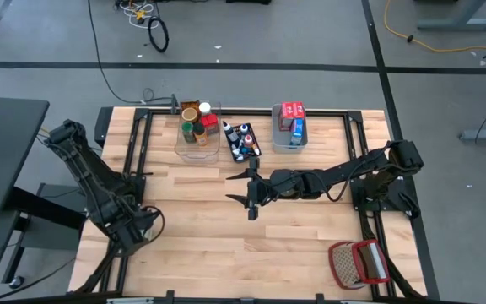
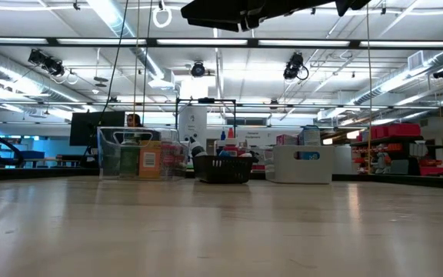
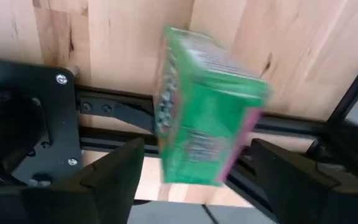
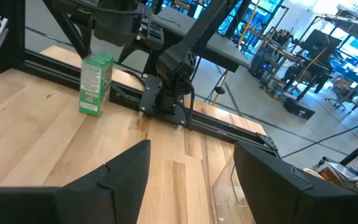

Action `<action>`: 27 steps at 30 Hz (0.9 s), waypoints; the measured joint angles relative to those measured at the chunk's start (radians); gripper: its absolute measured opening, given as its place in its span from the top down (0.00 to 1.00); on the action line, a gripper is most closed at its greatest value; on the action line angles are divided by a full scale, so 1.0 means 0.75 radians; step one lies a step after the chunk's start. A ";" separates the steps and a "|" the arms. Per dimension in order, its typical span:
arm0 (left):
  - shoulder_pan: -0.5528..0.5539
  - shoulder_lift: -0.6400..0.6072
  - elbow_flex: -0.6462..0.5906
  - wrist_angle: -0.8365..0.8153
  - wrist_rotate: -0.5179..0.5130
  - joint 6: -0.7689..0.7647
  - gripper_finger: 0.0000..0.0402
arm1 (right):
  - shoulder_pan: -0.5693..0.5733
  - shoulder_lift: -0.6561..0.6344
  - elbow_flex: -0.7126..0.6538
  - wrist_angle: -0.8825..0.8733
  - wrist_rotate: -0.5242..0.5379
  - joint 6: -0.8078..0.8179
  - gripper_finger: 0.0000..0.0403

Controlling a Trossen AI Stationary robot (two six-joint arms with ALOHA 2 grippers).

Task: Pick & Place Kitchen Items
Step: Put the green cereal box into the gray bin

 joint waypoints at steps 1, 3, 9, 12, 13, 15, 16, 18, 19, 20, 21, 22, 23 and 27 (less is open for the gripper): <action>0.000 0.000 0.000 -0.002 0.003 0.025 0.23 | 0.000 0.000 0.000 -0.001 0.000 -0.001 0.40; 0.000 0.000 0.000 -0.005 0.000 0.056 0.23 | 0.000 0.000 0.000 0.000 0.000 0.000 0.40; 0.001 0.000 0.000 -0.007 -0.090 0.063 0.23 | 0.000 0.000 0.000 -0.001 0.000 -0.004 0.40; 0.001 0.001 -0.002 -0.003 -0.117 0.061 0.23 | 0.000 0.000 0.000 -0.001 0.000 -0.004 0.40; 0.001 0.000 -0.011 0.005 -0.117 0.050 0.23 | 0.000 0.000 0.000 -0.001 0.000 -0.004 0.40; -0.005 0.002 -0.040 0.035 -0.118 0.007 0.24 | 0.000 0.000 0.000 -0.001 0.000 -0.004 0.40; -0.011 0.003 -0.063 0.076 -0.119 -0.019 0.25 | 0.000 0.000 0.000 -0.001 0.000 -0.004 0.40; -0.030 0.005 -0.119 0.161 -0.106 -0.040 0.27 | 0.000 0.000 0.000 -0.001 0.000 -0.003 0.40; -0.037 0.005 -0.145 0.192 -0.086 -0.039 0.28 | 0.000 0.000 0.000 -0.001 0.000 -0.003 0.40; -0.040 0.005 -0.165 0.218 -0.062 -0.038 0.30 | 0.000 0.000 0.000 -0.001 0.000 -0.003 0.40; -0.041 0.005 -0.180 0.239 -0.043 -0.050 0.32 | 0.000 0.000 0.000 -0.001 0.000 -0.002 0.40; -0.040 0.005 -0.193 0.254 -0.039 -0.078 0.35 | 0.000 0.000 0.000 -0.001 0.000 0.001 0.40; -0.040 0.005 -0.203 0.260 -0.042 -0.107 0.37 | 0.000 0.000 0.000 -0.001 0.000 0.001 0.40; -0.039 0.004 -0.208 0.254 -0.064 -0.150 0.49 | 0.000 0.000 0.000 -0.001 0.000 0.005 0.40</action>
